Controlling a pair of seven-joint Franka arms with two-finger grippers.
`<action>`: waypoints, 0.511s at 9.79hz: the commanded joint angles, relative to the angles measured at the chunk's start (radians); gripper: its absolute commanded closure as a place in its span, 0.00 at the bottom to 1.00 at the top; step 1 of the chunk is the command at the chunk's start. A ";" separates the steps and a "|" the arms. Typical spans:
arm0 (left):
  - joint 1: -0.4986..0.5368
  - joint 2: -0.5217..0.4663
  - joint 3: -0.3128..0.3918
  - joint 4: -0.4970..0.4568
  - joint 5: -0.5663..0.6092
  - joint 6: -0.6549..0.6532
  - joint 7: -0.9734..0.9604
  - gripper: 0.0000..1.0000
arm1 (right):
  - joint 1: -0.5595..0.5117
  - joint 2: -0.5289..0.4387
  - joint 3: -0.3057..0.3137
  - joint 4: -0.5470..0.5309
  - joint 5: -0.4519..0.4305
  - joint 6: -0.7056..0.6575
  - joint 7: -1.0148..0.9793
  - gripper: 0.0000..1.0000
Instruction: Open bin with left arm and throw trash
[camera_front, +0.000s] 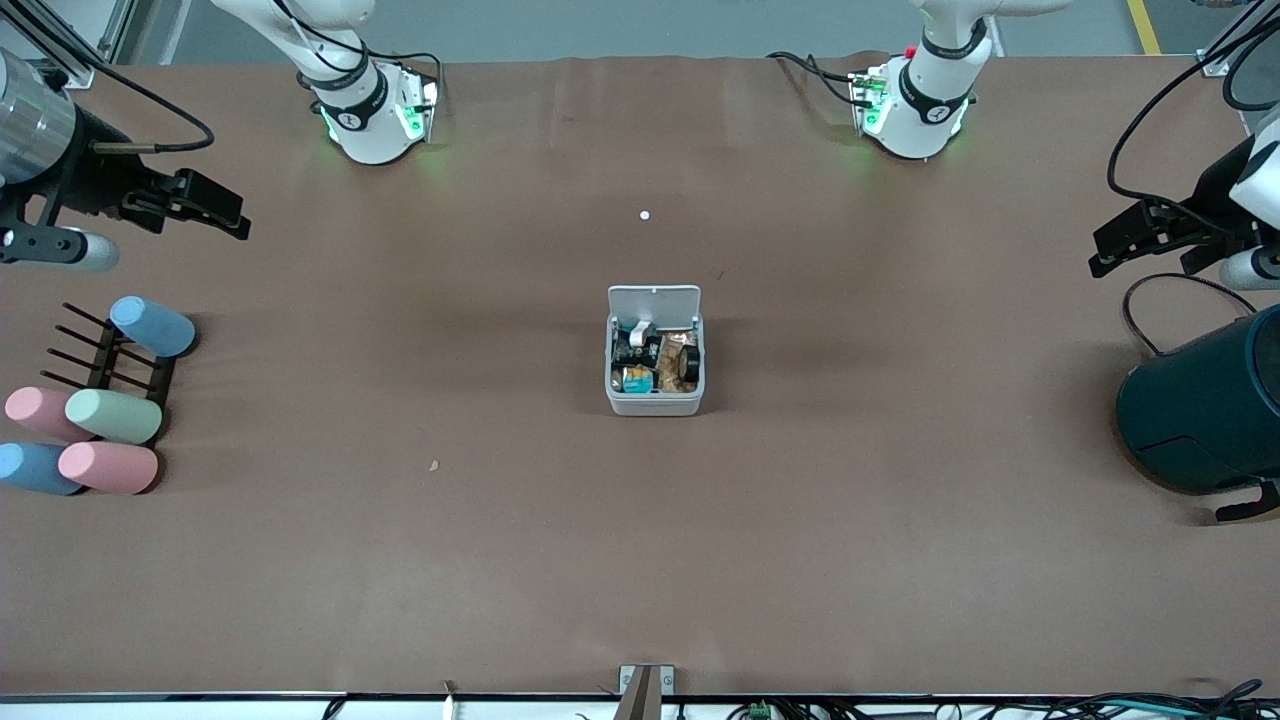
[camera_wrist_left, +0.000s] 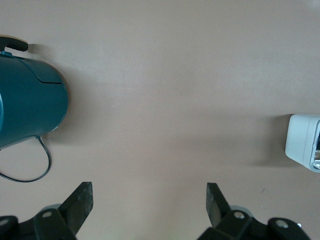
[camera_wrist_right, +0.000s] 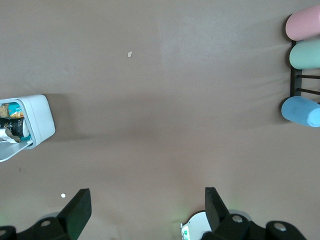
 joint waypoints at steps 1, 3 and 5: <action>-0.001 0.014 -0.002 0.026 0.016 -0.003 0.004 0.00 | -0.027 -0.032 -0.011 -0.031 0.004 0.009 -0.014 0.00; -0.001 0.014 -0.002 0.026 0.014 -0.003 0.002 0.00 | 0.154 -0.046 -0.233 -0.036 -0.011 -0.005 -0.045 0.00; -0.001 0.014 -0.002 0.026 0.014 -0.003 0.002 0.00 | 0.174 -0.077 -0.296 -0.042 -0.011 -0.028 -0.165 0.00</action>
